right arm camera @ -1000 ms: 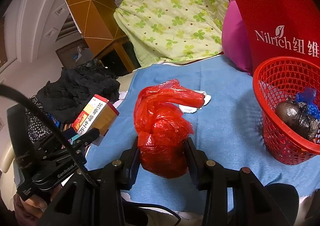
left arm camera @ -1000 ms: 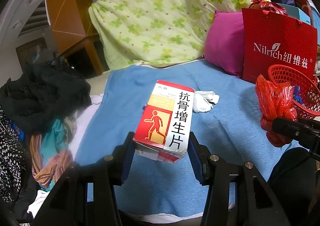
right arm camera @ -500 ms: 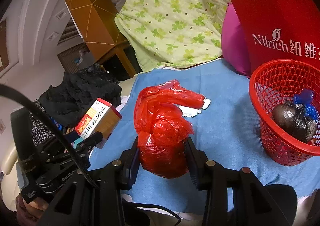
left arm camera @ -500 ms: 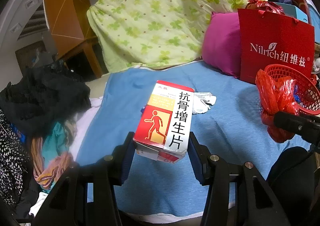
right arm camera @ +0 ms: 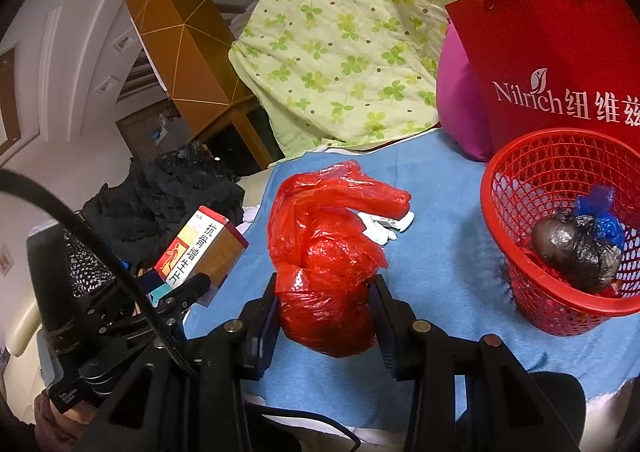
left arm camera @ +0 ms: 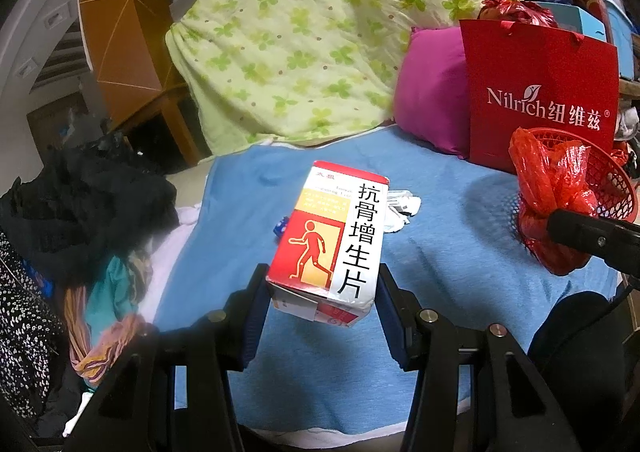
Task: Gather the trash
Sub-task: 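Carry the red bag with the right tool while the left carries the medicine box to the basket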
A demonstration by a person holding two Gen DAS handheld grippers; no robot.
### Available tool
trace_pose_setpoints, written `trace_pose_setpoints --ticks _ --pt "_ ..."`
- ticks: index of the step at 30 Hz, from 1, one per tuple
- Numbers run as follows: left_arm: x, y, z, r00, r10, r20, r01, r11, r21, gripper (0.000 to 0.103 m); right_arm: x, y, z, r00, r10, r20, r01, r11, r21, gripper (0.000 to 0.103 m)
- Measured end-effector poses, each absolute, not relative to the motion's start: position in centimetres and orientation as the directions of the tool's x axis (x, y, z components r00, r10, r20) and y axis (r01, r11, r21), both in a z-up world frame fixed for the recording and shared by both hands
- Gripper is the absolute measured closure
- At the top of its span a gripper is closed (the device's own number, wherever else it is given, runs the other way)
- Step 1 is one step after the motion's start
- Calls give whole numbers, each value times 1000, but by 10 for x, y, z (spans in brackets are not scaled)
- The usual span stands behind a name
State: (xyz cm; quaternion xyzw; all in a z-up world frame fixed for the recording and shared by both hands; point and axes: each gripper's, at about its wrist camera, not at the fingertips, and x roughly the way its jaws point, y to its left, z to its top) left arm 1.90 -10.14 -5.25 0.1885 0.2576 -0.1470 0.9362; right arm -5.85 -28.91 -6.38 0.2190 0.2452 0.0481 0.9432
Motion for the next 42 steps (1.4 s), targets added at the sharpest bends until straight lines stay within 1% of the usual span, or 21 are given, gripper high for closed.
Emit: trace_pose_setpoints --ticks 20,42 --pt "5 -127 -41 807 -245 -538 435 862 261 50 -87 -323 -52 907 129 -401 80 882 464 58" --pt "-24 -201 -17 809 -330 -486 524 780 343 50 -135 -382 -40 944 26 -329 162 833 529 58"
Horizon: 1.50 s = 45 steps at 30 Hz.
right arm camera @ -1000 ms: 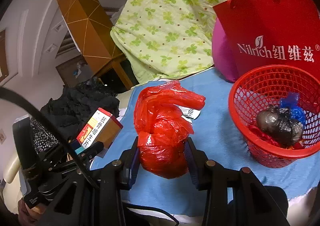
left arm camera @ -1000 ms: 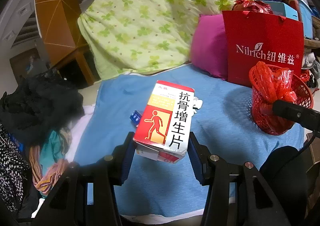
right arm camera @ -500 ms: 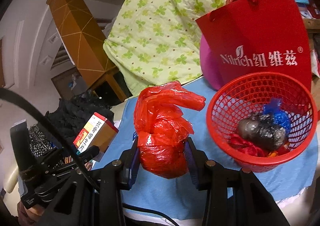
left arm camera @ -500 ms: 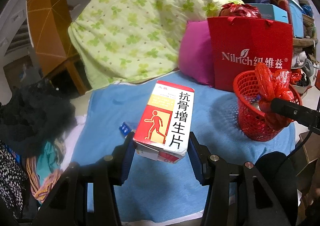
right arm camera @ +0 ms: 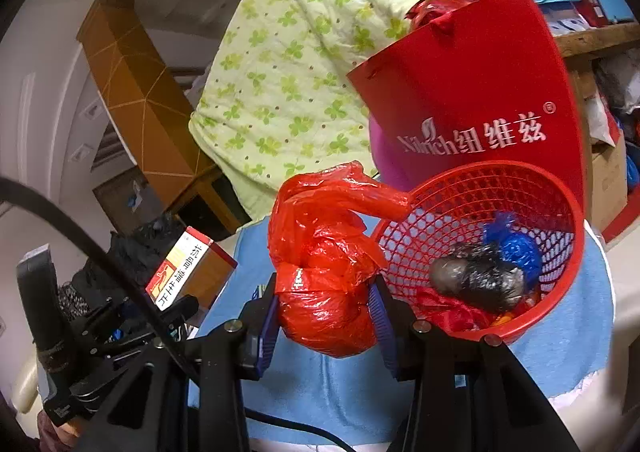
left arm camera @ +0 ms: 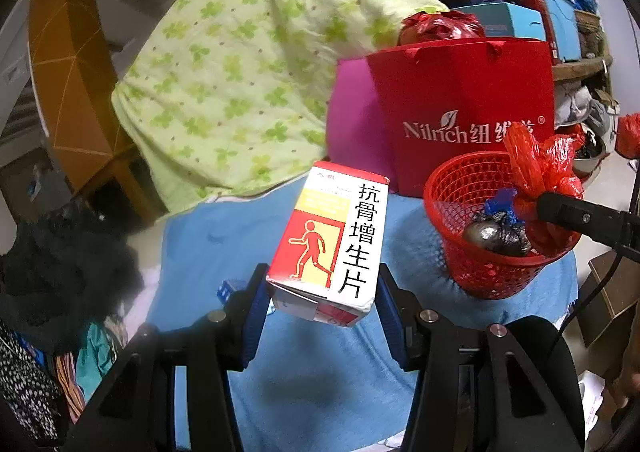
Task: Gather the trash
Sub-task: 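Carry the red bag with the right tool while the left carries the medicine box to the basket, then open the right tool over the basket while the left releases the medicine box into it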
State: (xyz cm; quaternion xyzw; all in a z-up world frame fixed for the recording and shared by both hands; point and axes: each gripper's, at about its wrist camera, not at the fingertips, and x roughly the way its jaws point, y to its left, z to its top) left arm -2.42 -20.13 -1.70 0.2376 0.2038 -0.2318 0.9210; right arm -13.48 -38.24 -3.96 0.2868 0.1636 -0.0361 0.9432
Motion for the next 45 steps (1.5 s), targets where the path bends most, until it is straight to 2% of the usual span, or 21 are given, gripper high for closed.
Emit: trace_pose_setpoints --ticks 16,25,30,34,36,38,39,42,45 --pt "-42 -262 -14 774 -414 -480 608 696 381 50 -169 -425 -42 949 -58 -311 234 790 566 58" --pt "-33 -305 -23 633 -545 -550 755 592 283 50 -169 -468 -62 936 -96 -340 302 717 628 56" --pt "-17 -335 -34 572 -586 -575 800 553 233 50 -158 -486 -73 927 -104 -360 328 689 646 56" --pt "1 -352 -51 578 -585 -568 797 554 241 50 -145 -494 -83 916 -95 -389 351 660 665 55" --pt "12 -349 -56 586 -564 -582 783 578 229 51 -143 -494 -84 913 -91 -397 354 659 664 51" --pt "22 -337 -56 570 -570 -592 783 595 182 51 -142 -490 -83 914 -89 -396 349 672 653 37" --pt "26 -329 -55 572 -570 -589 777 606 169 51 -142 -489 -83 914 -90 -395 347 676 650 34" --pt "33 -305 -56 597 -557 -578 758 628 178 51 -141 -486 -79 913 -101 -396 354 680 642 33" --pt "43 -277 -60 626 -527 -575 729 657 192 50 -145 -477 -69 929 -101 -356 319 705 633 33"
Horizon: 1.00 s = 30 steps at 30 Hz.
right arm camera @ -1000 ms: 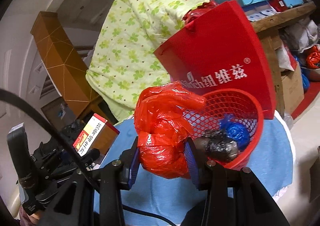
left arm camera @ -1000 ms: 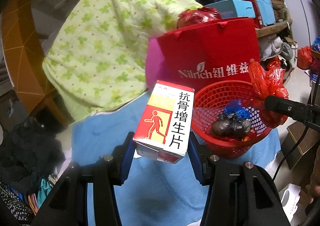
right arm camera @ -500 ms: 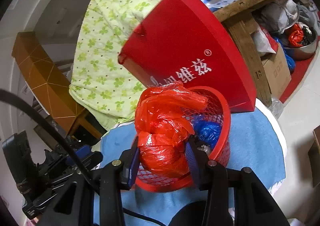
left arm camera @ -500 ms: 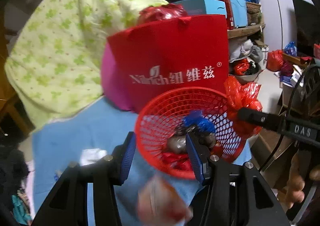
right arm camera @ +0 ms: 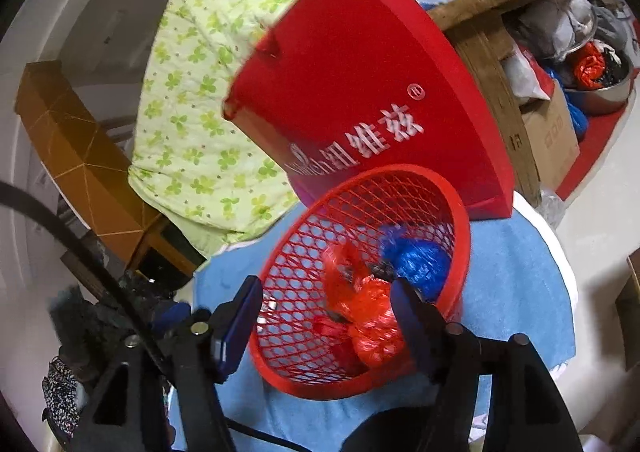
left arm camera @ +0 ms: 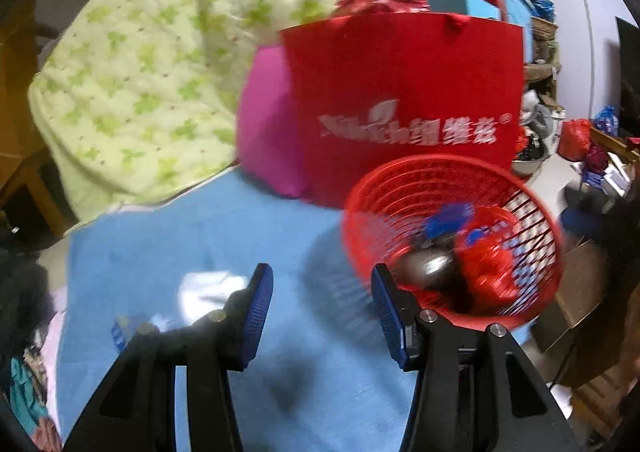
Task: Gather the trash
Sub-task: 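Open the right tool over the basket while the left releases the medicine box into it, then move both tools back over the remaining items on the blanket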
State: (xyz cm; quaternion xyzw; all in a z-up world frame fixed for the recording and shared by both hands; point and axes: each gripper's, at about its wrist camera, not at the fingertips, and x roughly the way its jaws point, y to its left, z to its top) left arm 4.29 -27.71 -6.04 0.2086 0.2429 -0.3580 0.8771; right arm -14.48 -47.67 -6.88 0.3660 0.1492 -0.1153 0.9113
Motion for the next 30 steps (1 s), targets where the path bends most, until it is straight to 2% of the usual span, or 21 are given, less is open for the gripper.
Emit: trace_pose_setpoints --ticks 4,8,11,15,18,20,27,30 --pt "71 -220 -78 695 -428 -577 633 745 210 35 -140 -446 -47 955 -60 -290 224 786 576 33" --pt "112 -161 -106 726 -296 -621 505 842 190 32 -109 -393 -28 962 51 -267 88 870 484 33" --pt "143 -117 -129 722 -207 -660 397 905 151 25 -74 -353 -31 943 129 -308 15 905 426 33" --pt "182 -72 -160 695 -128 -708 295 948 118 23 -6 -305 -64 873 166 -458 11 933 359 33" --pt "208 -49 -181 643 -119 -757 251 966 61 23 41 -291 -102 804 140 -577 59 948 312 33" --pt "226 -32 -194 628 -110 -771 217 975 37 23 75 -287 -135 750 69 -658 120 964 238 33" --pt "269 -17 -226 615 -75 -785 191 980 56 23 145 -322 -196 635 -167 -754 319 946 58 33" --pt "281 -9 -229 627 -95 -773 153 988 3 14 170 -343 -209 582 -219 -783 370 929 16 33"
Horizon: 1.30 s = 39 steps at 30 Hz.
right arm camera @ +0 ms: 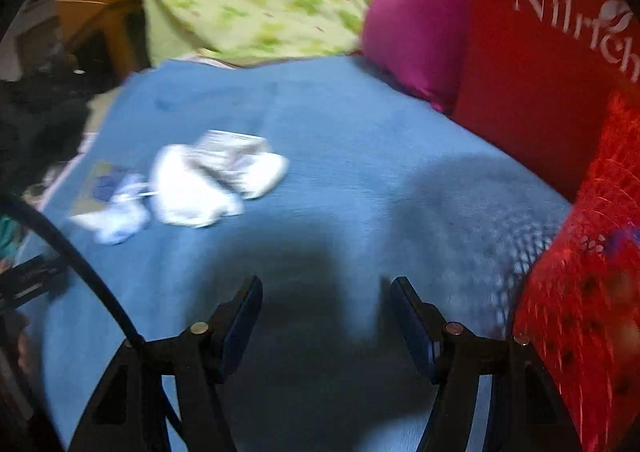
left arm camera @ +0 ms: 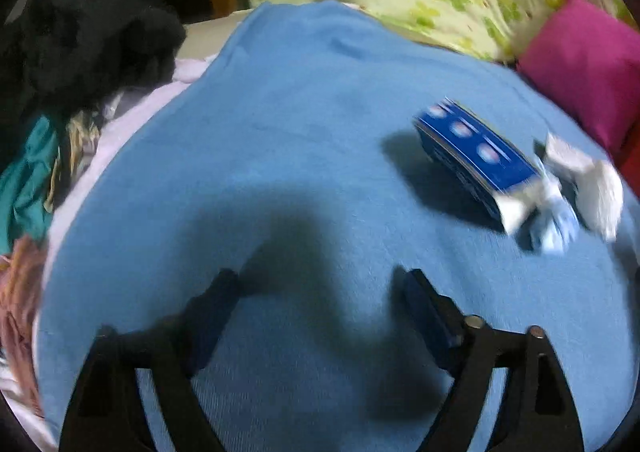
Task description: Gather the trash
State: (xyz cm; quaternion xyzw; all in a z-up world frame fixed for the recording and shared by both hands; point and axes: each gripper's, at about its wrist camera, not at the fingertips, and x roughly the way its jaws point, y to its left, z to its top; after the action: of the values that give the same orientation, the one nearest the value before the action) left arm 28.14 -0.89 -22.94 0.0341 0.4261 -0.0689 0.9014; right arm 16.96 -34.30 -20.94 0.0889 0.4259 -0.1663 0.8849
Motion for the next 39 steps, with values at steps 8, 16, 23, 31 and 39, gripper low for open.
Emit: trace_pose_setpoints --ticks 8,16,23,31,39 --pt "314 -21 -239 641 -13 -767 138 985 99 0 221 -362 -224 579 -232 -781 389 921 15 0" --pt "313 -16 -240 639 -49 -768 147 987 60 0 223 -363 -226 587 -223 -778 390 920 30 0" --pt "318 -14 -243 641 -51 -766 147 988 57 0 222 -360 -226 587 -224 -778 391 920 30 0" --pt "318 -14 -243 641 -50 -766 146 988 57 0 222 -360 -225 587 -223 -778 391 920 31 0" --pt "318 -13 -243 641 -50 -766 146 988 57 0 221 -359 -226 589 -222 -777 384 923 27 0"
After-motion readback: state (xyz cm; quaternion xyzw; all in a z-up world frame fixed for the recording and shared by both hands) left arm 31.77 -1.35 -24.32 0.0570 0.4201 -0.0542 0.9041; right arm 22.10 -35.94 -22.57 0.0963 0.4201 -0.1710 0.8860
